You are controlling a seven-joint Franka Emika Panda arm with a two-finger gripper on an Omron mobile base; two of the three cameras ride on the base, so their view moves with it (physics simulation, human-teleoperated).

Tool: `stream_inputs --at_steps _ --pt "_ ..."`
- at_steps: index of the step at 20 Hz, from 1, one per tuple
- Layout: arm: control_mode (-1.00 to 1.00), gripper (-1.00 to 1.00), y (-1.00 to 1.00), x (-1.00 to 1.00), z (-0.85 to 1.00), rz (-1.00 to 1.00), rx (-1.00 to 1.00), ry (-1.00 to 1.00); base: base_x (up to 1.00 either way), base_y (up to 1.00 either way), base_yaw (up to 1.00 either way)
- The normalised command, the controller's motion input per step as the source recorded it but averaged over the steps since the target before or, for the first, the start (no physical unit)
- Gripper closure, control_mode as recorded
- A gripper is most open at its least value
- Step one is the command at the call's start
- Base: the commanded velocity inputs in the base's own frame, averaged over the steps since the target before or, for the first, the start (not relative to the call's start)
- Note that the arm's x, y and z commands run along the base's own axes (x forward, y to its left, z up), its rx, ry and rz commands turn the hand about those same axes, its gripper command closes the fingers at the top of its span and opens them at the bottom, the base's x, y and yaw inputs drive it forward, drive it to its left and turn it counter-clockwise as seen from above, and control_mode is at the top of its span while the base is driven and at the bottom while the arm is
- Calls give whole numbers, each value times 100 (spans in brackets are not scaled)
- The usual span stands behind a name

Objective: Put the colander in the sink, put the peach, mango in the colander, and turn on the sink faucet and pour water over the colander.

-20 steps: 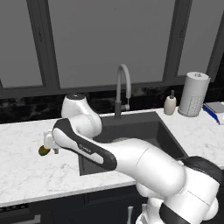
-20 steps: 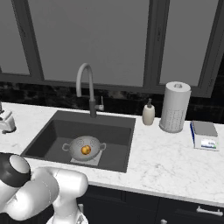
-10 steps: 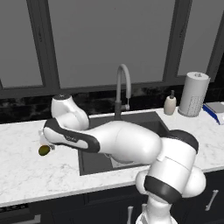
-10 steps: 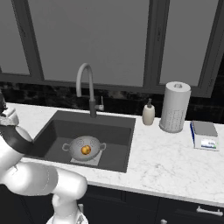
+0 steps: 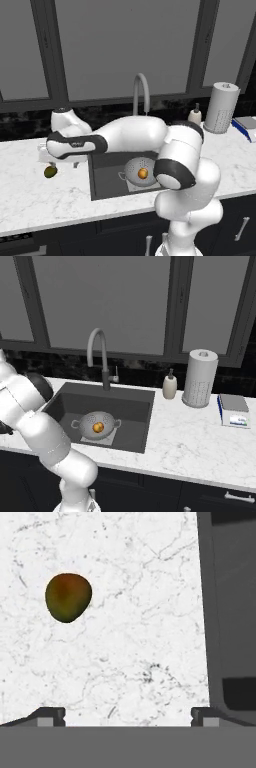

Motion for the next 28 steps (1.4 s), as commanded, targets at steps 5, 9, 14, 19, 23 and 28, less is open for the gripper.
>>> stream_inputs --at_steps 5,9,14,19,23,28 --pt "-100 -100 31 18 -32 -4 -6 4 0 0 0" --pt "-100 -100 31 18 -39 -7 -10 0 0 0 0" --pt "-100 -100 31 17 -2 -8 -5 0 0 0 0" --pt "-100 -100 17 24 0 -9 -1 0 0 0 0" --pt "-100 -100 2 39 0 -12 -1 0 0 0 0" --pt "-100 -100 0 37 -7 -10 -2 0 0 0 0"
